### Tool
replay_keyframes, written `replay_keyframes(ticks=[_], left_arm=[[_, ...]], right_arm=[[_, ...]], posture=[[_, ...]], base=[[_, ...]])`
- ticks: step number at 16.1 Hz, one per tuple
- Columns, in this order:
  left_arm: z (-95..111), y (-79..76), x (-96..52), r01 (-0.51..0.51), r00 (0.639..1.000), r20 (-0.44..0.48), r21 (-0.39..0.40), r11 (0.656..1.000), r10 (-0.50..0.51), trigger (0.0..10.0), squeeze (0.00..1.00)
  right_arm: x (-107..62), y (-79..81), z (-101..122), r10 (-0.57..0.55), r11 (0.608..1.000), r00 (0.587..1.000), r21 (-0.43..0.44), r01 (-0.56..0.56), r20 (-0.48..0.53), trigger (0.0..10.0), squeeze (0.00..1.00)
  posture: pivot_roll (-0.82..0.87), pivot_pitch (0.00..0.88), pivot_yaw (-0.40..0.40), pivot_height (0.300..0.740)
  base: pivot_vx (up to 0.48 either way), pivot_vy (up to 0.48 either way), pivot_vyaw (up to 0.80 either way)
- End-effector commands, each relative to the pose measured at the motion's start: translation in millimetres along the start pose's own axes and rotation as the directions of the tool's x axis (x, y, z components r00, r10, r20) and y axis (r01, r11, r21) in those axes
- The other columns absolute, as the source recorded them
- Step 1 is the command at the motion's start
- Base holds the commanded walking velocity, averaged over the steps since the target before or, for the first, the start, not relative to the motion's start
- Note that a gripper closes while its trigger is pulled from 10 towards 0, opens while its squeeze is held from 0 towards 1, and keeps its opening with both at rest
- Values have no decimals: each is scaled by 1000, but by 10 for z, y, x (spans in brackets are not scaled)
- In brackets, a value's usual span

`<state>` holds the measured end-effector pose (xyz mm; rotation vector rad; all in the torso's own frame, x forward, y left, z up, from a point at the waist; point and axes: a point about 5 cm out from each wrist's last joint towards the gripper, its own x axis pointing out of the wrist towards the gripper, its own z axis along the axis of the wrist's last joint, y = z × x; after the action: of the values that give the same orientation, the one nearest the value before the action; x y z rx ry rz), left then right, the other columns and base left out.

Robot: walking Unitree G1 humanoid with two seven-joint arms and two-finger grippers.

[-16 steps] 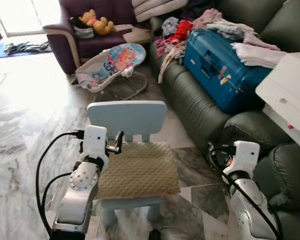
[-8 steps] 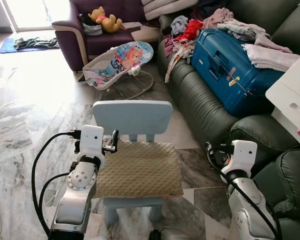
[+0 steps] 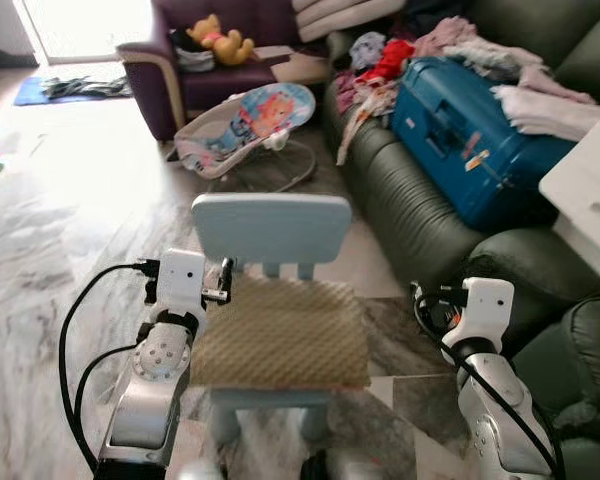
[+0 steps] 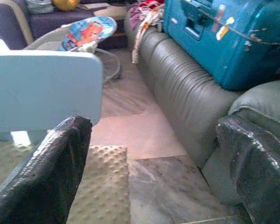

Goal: Move the pillow to the sofa

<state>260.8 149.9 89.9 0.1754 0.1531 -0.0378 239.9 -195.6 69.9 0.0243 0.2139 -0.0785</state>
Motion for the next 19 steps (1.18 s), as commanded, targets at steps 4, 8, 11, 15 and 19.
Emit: replay_keyframes(ticks=[4,8,11,15,19], left_arm=[[28,93,46,-51,999,7,39,998,51,10000,0],[-89,143,-75,-71,996,-43,45,996,73,10000,0],[-57,122,-61,-61,998,-32,44,997,62,10000,0],[-23,152,-42,-72,997,-18,34,997,73,10000,0],[-2,151,-5,-65,998,-9,35,997,65,10000,0]], right_arm=[[20,7,76,4,1000,1000,19,-5,30,10000,0],[28,83,113,30,999,999,39,-31,28,10000,0],[32,105,149,47,998,998,44,-49,29,10000,0],[75,70,166,48,998,998,35,-49,31,10000,0],[95,90,192,56,998,998,32,-57,42,10000,0]], posture=[[2,0,-56,642],[1,0,-61,642],[-1,0,-71,642],[-1,0,-73,642],[-4,0,-66,642]], base=[[0,0,0],[0,0,0],[0,0,0],[0,0,0],[70,0,0]])
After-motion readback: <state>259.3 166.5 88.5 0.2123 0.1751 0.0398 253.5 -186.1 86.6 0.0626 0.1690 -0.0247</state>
